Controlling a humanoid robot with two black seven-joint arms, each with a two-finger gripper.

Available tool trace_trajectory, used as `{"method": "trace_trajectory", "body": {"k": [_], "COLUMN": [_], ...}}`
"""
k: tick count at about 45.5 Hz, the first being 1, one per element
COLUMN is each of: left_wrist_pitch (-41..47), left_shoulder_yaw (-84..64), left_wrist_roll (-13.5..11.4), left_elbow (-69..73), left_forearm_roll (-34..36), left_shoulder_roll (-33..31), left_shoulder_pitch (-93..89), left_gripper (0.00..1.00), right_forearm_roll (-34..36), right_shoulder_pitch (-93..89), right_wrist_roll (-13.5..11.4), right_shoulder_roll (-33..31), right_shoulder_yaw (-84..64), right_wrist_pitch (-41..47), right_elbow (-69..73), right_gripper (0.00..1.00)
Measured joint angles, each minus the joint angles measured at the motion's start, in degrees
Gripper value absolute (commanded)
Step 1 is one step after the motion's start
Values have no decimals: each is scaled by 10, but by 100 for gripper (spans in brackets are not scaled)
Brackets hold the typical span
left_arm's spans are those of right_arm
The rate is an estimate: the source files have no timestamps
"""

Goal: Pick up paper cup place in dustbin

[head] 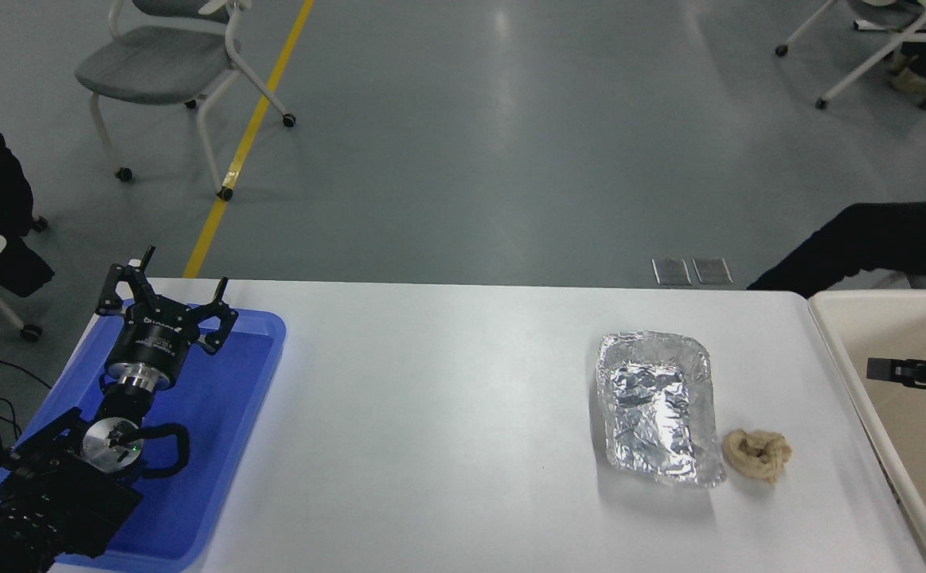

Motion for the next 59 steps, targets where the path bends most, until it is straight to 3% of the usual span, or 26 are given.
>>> {"method": "trace_trajectory", "body": {"k": [19,47,59], "left_wrist_pitch": [0,0,0], "left_shoulder_yaw": [0,0,0], "left_wrist_roll": [0,0,0], "left_elbow": [0,1,1], "left_forearm_roll": [0,0,0], "left_shoulder_roll": [1,2,2], "left_shoulder_pitch": [1,2,2], "left_gripper": [100,100,100], "right_forearm_roll": [28,232,300], "right_shoulder_pitch": [251,521,603], "right_wrist_roll": [2,0,1], "right_shoulder_roll": [10,200,245], "right_shoulder_yaw": [-89,-204,-243], "right_wrist_pitch": [124,214,242], "right_elbow": [252,435,493], "right_gripper": [100,100,100]}}
